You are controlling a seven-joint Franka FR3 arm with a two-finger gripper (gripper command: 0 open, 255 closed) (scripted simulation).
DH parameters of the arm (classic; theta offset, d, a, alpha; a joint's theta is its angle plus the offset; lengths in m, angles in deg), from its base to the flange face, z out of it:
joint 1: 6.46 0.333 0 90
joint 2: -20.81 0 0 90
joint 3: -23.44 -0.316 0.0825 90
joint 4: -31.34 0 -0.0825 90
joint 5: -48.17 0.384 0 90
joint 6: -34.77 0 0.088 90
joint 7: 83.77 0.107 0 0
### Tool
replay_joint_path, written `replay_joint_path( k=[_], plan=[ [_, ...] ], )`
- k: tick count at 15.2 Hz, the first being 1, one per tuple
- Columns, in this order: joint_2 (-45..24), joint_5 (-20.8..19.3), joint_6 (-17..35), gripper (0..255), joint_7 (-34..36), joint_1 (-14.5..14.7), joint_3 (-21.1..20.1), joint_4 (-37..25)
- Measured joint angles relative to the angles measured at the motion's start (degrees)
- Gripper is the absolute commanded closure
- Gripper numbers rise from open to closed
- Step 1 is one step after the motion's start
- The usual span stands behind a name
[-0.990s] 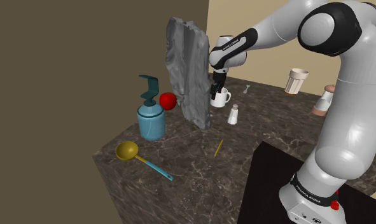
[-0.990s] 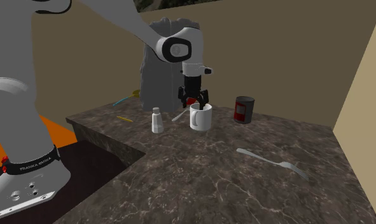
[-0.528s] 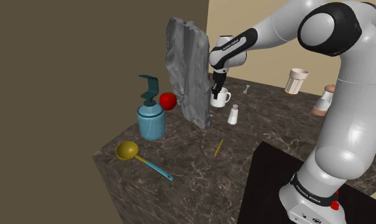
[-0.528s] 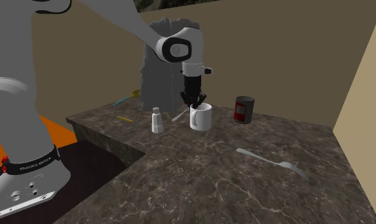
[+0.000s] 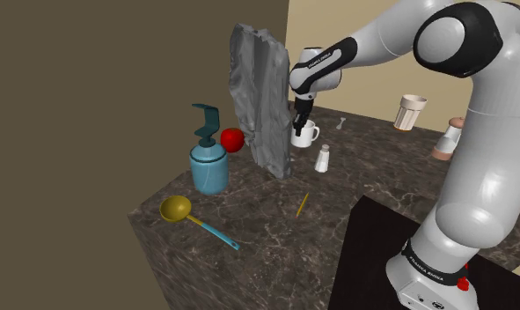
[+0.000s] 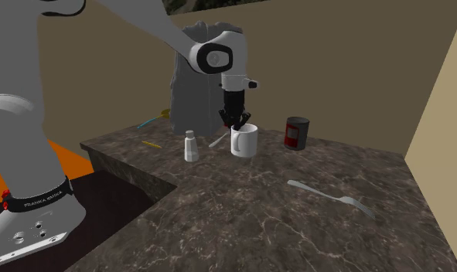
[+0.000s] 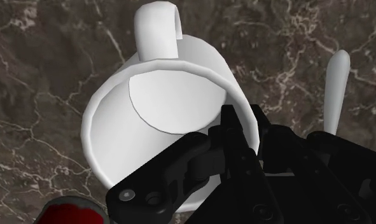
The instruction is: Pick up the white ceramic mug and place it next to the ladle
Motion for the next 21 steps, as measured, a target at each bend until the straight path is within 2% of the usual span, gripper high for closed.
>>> replay_joint_path(
  k=[21],
  plan=[
    [5.4,-1.7,-14.6,255,1.2,0.3,0.4,-9.4]
  ],
)
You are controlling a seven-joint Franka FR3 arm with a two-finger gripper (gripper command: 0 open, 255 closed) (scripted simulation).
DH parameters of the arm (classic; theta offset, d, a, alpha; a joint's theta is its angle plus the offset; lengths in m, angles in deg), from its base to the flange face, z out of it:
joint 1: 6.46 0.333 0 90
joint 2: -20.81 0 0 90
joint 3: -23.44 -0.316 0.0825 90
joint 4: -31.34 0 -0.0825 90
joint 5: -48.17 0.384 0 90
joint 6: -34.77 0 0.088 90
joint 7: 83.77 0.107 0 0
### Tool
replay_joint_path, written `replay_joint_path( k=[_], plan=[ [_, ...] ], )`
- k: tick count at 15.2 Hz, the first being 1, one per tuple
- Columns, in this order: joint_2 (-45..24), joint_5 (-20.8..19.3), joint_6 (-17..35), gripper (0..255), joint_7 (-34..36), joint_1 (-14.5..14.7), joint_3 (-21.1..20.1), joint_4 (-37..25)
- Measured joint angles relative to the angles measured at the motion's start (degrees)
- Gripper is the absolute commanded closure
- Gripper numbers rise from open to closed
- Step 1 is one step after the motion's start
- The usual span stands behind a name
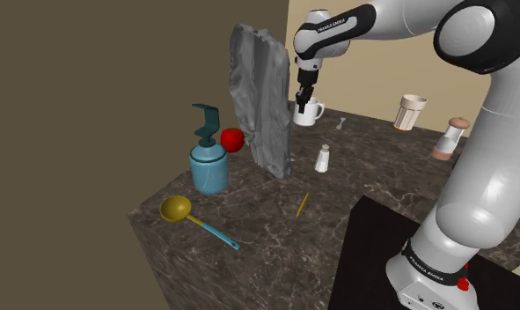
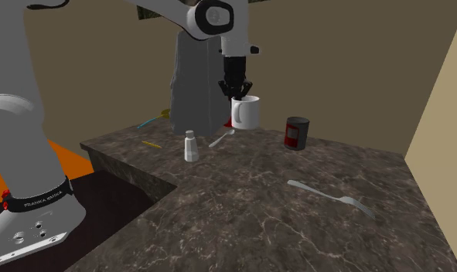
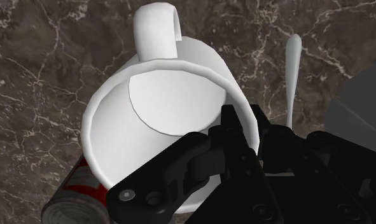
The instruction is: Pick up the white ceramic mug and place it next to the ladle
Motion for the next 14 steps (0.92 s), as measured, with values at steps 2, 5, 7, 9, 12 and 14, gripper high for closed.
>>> replay_joint_path(
  k=[2,5,7,9,12,14],
  plan=[
    [0.4,-0.1,-1.5,255,-0.1,-0.1,0.1,-1.1],
    [0.5,-0.1,-3.7,255,0.0,-0.1,0.1,-3.2],
    [0.8,-0.2,-5.2,255,0.0,-0.1,0.1,-4.4],
    [0.9,-0.3,-6.7,255,0.1,-0.1,0.1,-5.8],
    [3.2,-0.9,-7.4,255,1.7,0.9,-0.5,-4.3],
    [6.1,-1.6,-6.6,255,4.1,2.1,-1.5,-0.7]
  ],
)
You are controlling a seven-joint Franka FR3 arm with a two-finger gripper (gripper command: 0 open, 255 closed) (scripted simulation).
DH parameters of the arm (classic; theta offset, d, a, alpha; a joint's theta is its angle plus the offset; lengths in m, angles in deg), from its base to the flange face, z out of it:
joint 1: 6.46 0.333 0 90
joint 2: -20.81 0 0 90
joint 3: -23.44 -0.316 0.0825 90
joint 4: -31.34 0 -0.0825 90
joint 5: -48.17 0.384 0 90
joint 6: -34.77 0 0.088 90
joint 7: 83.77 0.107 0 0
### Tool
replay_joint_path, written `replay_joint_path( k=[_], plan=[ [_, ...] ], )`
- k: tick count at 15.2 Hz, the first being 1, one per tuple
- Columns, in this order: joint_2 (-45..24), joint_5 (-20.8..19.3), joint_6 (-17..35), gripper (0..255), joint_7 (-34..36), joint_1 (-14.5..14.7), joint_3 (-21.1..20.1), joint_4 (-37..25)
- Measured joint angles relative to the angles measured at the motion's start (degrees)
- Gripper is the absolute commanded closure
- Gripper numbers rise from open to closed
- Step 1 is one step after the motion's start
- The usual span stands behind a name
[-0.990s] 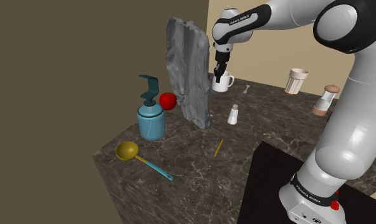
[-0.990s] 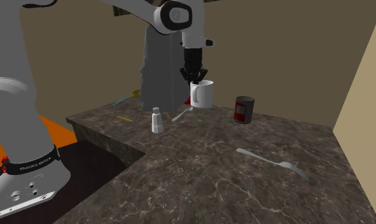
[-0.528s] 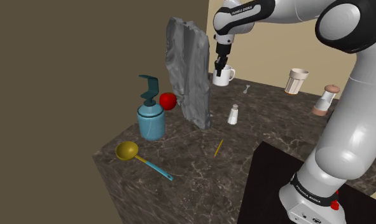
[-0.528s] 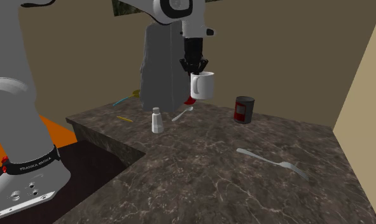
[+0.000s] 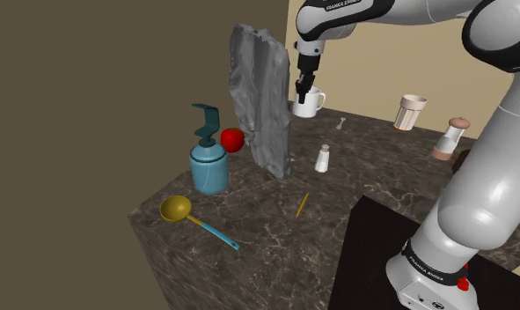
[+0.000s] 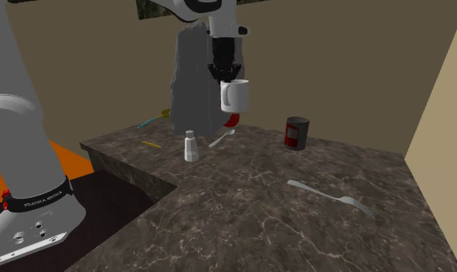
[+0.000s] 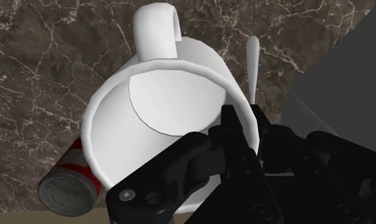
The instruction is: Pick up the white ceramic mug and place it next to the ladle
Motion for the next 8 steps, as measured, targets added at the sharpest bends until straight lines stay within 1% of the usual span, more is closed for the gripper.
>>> replay_joint_path(
  k=[8],
  plan=[
    [10.4,-1.6,1.8,255,9.9,4.4,-5.0,12.1]
  ],
)
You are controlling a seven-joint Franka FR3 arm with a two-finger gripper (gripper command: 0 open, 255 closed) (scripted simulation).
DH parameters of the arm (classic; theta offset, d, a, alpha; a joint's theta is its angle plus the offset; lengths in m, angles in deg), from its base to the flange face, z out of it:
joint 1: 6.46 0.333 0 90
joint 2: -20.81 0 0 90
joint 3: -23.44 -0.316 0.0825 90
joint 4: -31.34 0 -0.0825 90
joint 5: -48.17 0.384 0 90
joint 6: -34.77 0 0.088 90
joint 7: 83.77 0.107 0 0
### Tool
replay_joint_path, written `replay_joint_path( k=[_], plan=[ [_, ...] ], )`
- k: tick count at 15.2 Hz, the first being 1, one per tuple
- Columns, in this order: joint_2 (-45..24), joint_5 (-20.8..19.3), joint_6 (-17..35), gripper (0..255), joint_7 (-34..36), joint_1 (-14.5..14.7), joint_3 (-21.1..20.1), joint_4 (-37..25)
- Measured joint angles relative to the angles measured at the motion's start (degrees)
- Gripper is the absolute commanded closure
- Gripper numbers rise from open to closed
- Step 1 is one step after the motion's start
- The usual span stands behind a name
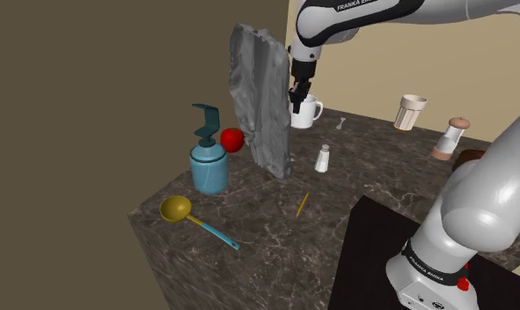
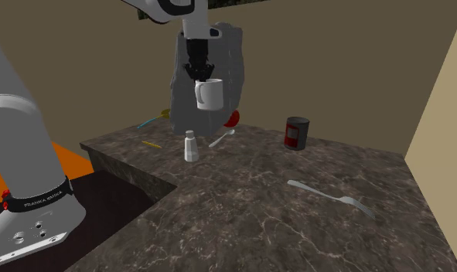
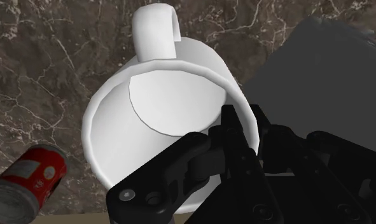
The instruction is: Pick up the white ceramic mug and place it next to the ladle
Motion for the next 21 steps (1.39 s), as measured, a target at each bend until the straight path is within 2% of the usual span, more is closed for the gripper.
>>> replay_joint_path(
  k=[6,12,21],
  plan=[
    [6.6,0.4,0.2,255,7.9,3.2,-4.8,6.9],
    [10.6,1.9,0.0,255,15.7,6.5,-10.0,10.7],
    [13.2,5.1,-0.8,255,27.8,11.6,-18.6,12.2]
  ],
)
